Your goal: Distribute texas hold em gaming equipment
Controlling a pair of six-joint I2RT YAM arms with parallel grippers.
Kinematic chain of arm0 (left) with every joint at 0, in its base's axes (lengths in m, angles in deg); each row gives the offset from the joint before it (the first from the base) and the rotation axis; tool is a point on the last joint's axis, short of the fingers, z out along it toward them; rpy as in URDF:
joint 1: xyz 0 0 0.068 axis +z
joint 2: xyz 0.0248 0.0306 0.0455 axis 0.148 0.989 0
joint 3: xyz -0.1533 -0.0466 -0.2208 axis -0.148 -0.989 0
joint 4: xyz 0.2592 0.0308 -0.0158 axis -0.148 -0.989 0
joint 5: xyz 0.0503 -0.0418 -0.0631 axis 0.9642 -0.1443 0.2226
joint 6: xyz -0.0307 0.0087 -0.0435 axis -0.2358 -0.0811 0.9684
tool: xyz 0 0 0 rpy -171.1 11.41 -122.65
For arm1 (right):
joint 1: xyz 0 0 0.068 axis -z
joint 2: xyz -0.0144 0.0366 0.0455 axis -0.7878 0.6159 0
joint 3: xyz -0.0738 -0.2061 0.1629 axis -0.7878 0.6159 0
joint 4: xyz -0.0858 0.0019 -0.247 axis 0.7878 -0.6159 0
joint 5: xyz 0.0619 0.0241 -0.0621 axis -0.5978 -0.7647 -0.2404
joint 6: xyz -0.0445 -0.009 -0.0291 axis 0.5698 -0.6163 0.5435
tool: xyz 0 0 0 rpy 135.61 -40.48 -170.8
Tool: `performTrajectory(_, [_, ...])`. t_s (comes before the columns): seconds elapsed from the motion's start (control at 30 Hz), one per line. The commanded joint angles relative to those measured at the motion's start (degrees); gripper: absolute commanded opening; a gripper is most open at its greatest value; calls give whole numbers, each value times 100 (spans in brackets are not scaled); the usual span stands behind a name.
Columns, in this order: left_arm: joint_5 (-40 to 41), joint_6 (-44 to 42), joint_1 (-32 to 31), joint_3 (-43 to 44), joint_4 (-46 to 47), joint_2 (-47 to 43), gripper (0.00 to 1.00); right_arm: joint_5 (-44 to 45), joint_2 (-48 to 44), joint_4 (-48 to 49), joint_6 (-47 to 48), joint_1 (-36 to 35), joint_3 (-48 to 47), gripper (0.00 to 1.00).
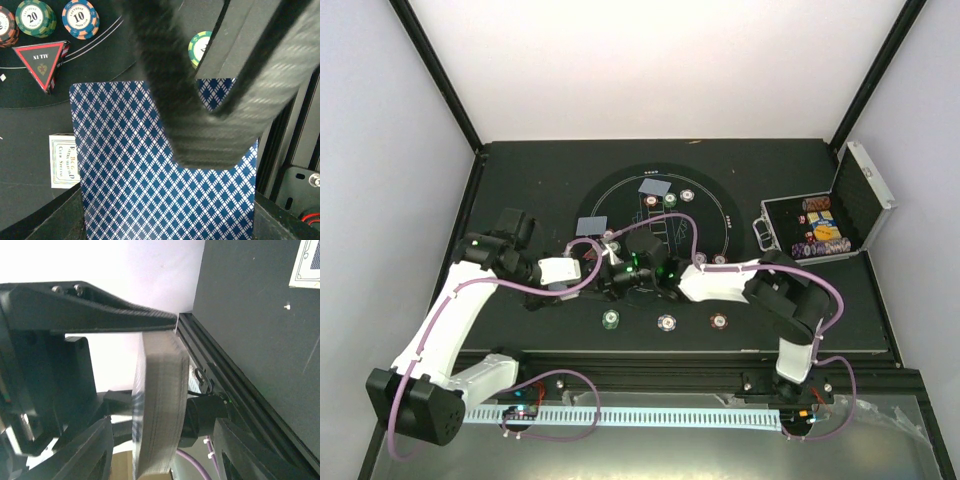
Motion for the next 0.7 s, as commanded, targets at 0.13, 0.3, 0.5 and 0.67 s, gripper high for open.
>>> performTrajectory(0.13, [-210,-87,3,172,-160,-121,2,-65,466,-35,-31,-73,-634,56])
performTrajectory(0.3, [-198,-105,-5,189,-163,-114,2,-159,736,-16,-90,-65,-747,54])
performTrajectory(0.5, [-158,-88,-5,220,-171,-86,1,-222,819,253,-184,59,-370,46])
performTrajectory(0.67, [-140,-88,-5,220,-121,-78,1,-241,664,465,-226,201,27,41])
